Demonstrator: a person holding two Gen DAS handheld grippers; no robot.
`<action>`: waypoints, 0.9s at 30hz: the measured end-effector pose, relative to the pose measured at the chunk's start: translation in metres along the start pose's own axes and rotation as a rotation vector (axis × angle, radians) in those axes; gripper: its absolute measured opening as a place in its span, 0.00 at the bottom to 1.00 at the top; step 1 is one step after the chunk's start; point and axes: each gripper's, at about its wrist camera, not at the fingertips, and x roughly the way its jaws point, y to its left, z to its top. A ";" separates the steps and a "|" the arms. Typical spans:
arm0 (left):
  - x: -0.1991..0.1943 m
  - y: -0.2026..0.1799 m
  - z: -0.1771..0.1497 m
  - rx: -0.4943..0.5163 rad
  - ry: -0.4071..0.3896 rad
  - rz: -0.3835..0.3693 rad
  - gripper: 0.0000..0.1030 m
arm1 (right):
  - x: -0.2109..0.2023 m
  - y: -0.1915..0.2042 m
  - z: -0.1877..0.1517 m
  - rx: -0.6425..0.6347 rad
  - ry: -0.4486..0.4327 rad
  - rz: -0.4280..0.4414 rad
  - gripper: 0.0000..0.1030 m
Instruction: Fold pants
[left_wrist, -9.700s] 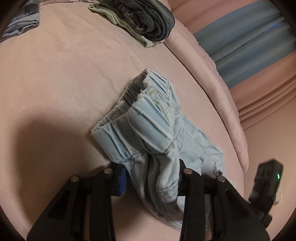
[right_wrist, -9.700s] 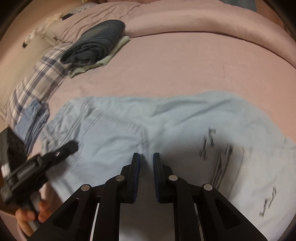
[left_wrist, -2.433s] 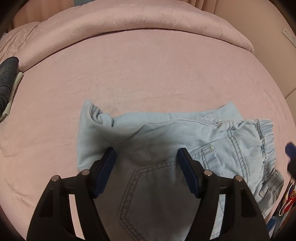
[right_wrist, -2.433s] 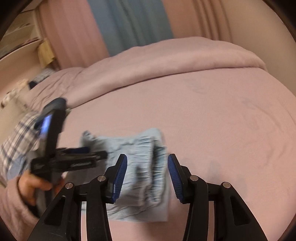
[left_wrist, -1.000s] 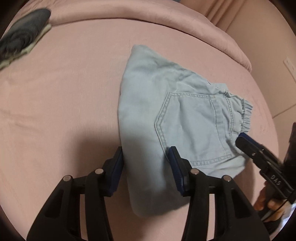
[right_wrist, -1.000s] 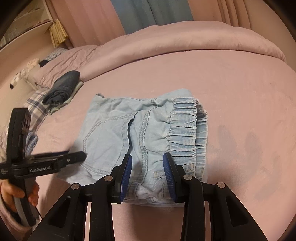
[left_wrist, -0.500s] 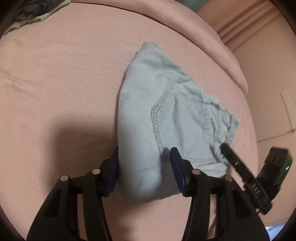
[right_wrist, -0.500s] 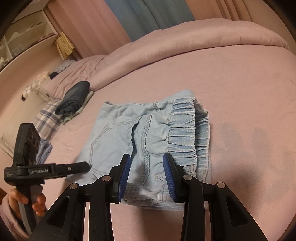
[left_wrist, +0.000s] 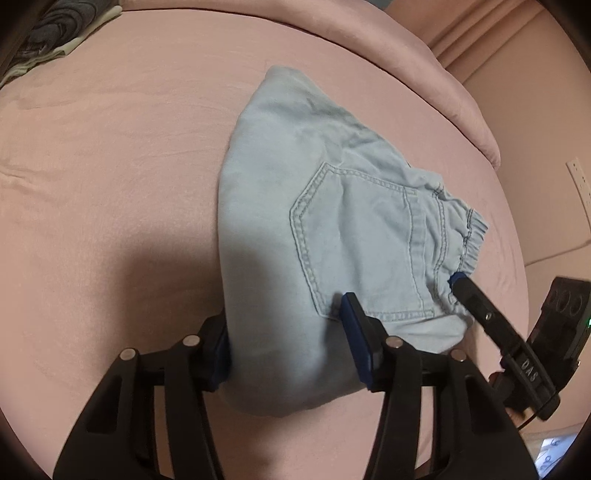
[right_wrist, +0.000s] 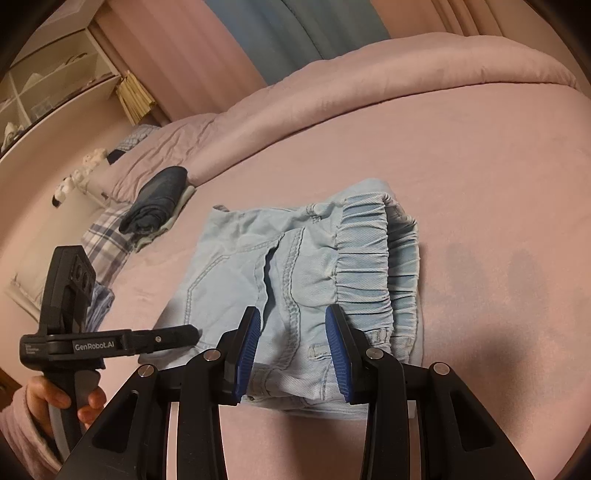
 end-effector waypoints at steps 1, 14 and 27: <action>-0.001 0.003 -0.003 0.006 0.002 -0.004 0.48 | 0.000 0.000 0.000 0.002 0.003 0.001 0.36; -0.009 0.040 -0.018 0.005 -0.017 -0.143 0.47 | -0.012 0.010 0.038 0.079 0.012 0.048 0.60; -0.024 0.071 -0.029 -0.022 -0.012 -0.251 0.40 | 0.125 0.102 0.110 -0.166 0.243 0.050 0.60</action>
